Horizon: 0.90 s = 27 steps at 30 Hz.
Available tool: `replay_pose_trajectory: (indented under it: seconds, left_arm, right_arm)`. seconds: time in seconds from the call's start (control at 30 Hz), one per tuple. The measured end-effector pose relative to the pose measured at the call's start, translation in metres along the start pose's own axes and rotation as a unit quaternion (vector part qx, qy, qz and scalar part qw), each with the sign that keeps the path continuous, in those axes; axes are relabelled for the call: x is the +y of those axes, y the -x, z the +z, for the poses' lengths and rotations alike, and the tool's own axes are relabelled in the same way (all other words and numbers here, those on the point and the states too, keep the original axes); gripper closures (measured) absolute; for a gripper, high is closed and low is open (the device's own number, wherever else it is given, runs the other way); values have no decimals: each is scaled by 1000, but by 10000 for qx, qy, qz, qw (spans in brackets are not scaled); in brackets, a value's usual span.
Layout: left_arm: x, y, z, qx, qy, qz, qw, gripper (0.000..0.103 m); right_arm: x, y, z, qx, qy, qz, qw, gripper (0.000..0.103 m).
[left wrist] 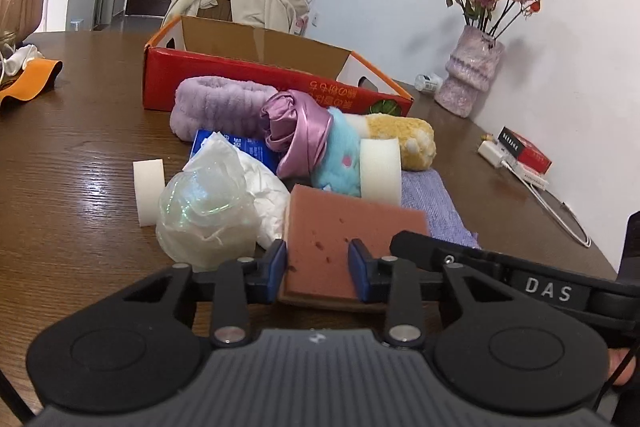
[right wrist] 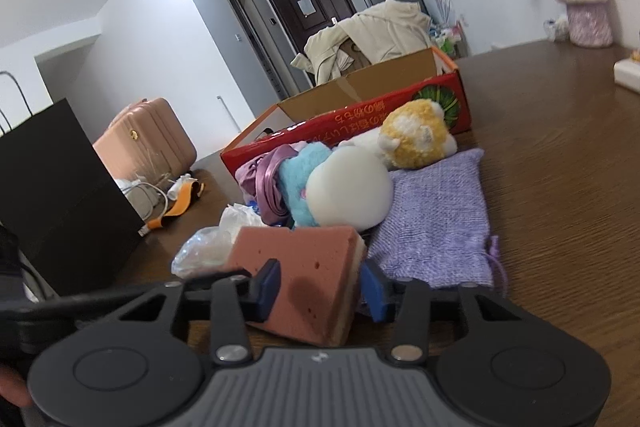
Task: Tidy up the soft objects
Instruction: 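Close the left and right grippers together on the pink-brown sponge, then carry the sponge with both grippers into the box and release it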
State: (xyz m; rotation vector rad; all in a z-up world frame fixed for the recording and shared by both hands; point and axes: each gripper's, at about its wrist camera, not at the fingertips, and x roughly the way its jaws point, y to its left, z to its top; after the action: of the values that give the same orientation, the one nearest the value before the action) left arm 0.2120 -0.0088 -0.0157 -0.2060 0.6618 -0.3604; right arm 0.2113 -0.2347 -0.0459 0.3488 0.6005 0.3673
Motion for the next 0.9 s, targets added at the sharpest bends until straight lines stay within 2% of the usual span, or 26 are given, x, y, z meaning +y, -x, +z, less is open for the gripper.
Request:
replay_pose_trajectory:
  seconds: [0.1, 0.2, 0.37, 0.53, 0.63, 0.73, 0.9]
  left_arm:
    - [-1, 3, 2, 24, 4, -22, 10000, 71]
    - [-5, 12, 8, -10, 71, -62, 10000, 71]
    - [-20, 46, 35, -586, -62, -178, 9981, 71]
    - [-19, 55, 88, -1046, -20, -195, 9943, 71]
    - [-9, 41, 130, -1123, 121, -153, 9935, 71]
    - [10, 14, 171, -1032, 334, -78, 9941, 71]
    - [59, -63, 235, -713, 740, 163, 9946, 71]
  right_arm:
    - [-3, -6, 1, 32, -115, 4, 9999, 64]
    - [-3, -4, 4, 38, -163, -7, 9999, 70]
    - [11, 21, 23, -262, 22, 135, 9996, 71]
    - [29, 28, 67, -526, 323, 352, 9975, 71]
    - [32, 16, 102, -553, 320, 494, 9967, 71]
    - [35, -12, 143, -539, 345, 583, 9962, 71]
    - [32, -93, 215, -140, 155, 617, 9979, 71]
